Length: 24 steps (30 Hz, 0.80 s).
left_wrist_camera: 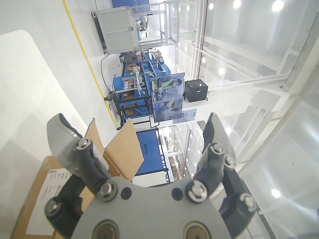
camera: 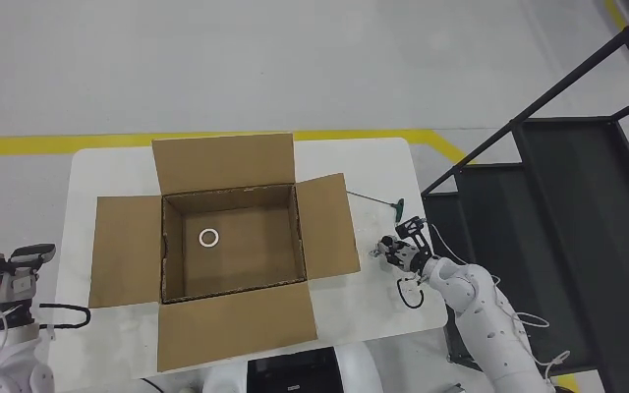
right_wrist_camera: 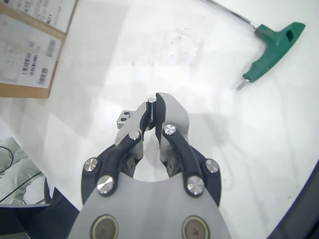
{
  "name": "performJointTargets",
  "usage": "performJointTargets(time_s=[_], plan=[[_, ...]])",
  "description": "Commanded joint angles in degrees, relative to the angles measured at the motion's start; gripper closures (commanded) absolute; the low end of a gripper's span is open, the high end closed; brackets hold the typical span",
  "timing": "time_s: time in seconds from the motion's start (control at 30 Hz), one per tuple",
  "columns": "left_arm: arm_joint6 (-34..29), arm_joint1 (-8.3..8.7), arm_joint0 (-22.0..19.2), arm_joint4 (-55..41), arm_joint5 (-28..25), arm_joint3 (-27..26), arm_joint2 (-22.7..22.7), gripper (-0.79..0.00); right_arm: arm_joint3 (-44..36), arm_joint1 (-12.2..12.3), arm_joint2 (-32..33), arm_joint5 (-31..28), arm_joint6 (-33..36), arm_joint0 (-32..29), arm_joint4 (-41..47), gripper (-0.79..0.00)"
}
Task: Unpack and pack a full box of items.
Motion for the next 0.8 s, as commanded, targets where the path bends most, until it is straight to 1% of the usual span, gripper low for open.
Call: performJointTargets(time_s=[0.0, 0.07, 0.1, 0.13, 0.17, 0.3, 0.43, 0.5, 0.57, 0.67, 0.77], plan=[[0.00, 0.00, 0.00, 0.00, 0.00, 0.00, 0.00, -0.785, -0.82, 0.00, -0.24, 1.54, 1.27, 0.07, 0.74, 0.000], [0.00, 0.00, 0.00, 0.00, 0.00, 0.00, 0.00, -0.785, -1.01, 0.06, -0.09, 2.74, 1.83, -0.17, 1.30, 0.000], [0.00, 0.00, 0.00, 0.00, 0.00, 0.00, 0.00, -0.785, -1.16, 0.08, -0.06, 2.52, 1.72, -0.31, 1.89, -0.243], [0.00, 0.00, 0.00, 0.00, 0.00, 0.00, 0.00, -0.785, -1.00, 0.16, 0.08, 2.51, 1.96, -0.44, 2.08, -0.773], [0.00, 0.00, 0.00, 0.00, 0.00, 0.00, 0.00, -0.785, -0.96, 0.22, 0.14, 2.70, 2.49, -0.42, 2.15, -0.785], [0.00, 0.00, 0.00, 0.00, 0.00, 0.00, 0.00, -0.785, -1.10, 0.43, 0.28, 2.96, 3.22, -0.50, 2.78, -0.785], [0.00, 0.00, 0.00, 0.00, 0.00, 0.00, 0.00, -0.785, -2.08, 0.69, 0.87, 2.86, 2.62, -1.41, 3.17, -0.785], [0.00, 0.00, 0.00, 0.00, 0.00, 0.00, 0.00, -0.785, -3.52, 0.83, 1.43, 2.26, 1.02, -2.33, 3.59, -0.785], [0.00, 0.00, 0.00, 0.00, 0.00, 0.00, 0.00, -0.785, -5.52, 1.00, 2.55, -0.23, -2.81, -4.00, 4.75, -0.785], [0.00, 0.00, 0.00, 0.00, 0.00, 0.00, 0.00, -0.785, -8.62, 1.34, 5.03, -5.78, -11.87, -7.39, 5.06, -0.785], [0.00, 0.00, 0.00, 0.00, 0.00, 0.00, 0.00, -0.785, -11.72, 1.53, 6.97, -9.57, -20.01, -10.25, 4.01, -0.785]])
